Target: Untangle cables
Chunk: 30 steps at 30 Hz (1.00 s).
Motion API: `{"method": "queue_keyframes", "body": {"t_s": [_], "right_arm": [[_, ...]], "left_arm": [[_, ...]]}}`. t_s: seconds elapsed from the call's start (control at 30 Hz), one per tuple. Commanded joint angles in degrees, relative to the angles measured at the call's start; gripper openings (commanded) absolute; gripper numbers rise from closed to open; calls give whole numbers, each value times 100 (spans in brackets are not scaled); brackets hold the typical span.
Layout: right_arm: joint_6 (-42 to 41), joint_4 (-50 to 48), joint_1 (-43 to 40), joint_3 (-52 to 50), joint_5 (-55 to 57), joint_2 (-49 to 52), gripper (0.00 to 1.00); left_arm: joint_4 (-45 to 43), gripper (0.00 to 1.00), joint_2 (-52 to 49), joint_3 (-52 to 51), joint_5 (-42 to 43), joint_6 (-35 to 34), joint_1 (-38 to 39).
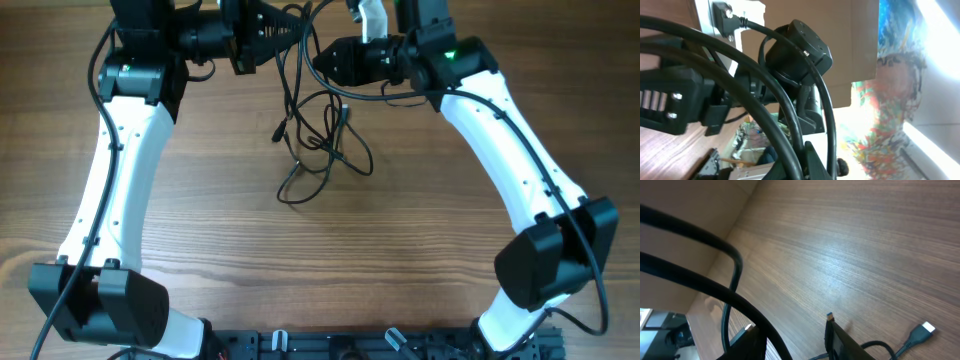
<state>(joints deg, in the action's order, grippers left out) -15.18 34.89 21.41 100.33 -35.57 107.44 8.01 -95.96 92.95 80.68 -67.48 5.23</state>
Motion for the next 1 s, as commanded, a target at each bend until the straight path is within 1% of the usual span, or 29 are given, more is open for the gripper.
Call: {"method": "queue_keyframes", "body": {"t_s": [0.0, 0.03, 0.07, 0.1, 0.13, 0.2, 0.23, 0.33, 0.4, 0.5, 0.6, 0.67, 0.7, 0.73, 0.8, 0.87, 0.93, 0.97], "right_arm": [[-326, -278, 109, 42, -22, 315, 37], [-352, -323, 116, 44, -11, 369, 33], [-343, -310, 114, 42, 2, 382, 25], [-345, -238, 114, 42, 129, 382, 20], [-348, -144, 114, 44, 280, 380, 12], [-339, 101, 55, 44, 365, 378, 4], [-343, 313, 0, 44, 409, 354, 4], [-282, 1014, -210, 44, 881, 92, 4], [-247, 1357, -302, 44, 1294, -168, 4], [39, 1735, -328, 44, 1810, -861, 4], [44, 1827, -348, 44, 2179, -1456, 4], [160, 1746, -350, 46, 2251, -1875, 4], [151, 1668, -350, 48, 2267, -1998, 4], [146, 1569, -350, 48, 2262, -2098, 4], [144, 1392, -350, 52, 2253, -2249, 4], [107, 1248, -350, 105, 2175, -2334, 4], [-13, 1213, -350, 232, 2031, -2330, 4], [-133, 1202, -350, 328, 1934, -2328, 4]], "left_arm": [[-59, 4, 39, 61, 66, -415, -22], [-59, 4, 39, 61, 68, -415, -22], [-59, 4, 39, 61, 68, -415, -28], [-68, 4, 39, 61, 66, -415, -42], [-109, 4, 39, 61, 66, -411, -81], [-144, 4, 39, 61, 61, -321, -243], [-140, 4, 39, 61, 52, -192, -358], [-114, 4, 39, 61, -48, 673, -739], [79, 4, 39, 59, -195, 1056, -935], [942, 4, 39, 59, -769, 1814, -1259], [1869, 5, 39, 59, -1226, 2428, -1325], [2450, 15, 39, 59, -1311, 3134, -1322], [2651, 24, 39, 59, -1311, 3377, -1325], [2767, 29, 39, 59, -1309, 3539, -1325], [2924, 47, 39, 59, -1311, 3786, -1325], [3049, 59, 39, 59, -1340, 4009, -1325], [3117, 64, 39, 59, -1486, 4033, -1325], [3191, 65, 39, 59, -1659, 4033, -1322]]}}
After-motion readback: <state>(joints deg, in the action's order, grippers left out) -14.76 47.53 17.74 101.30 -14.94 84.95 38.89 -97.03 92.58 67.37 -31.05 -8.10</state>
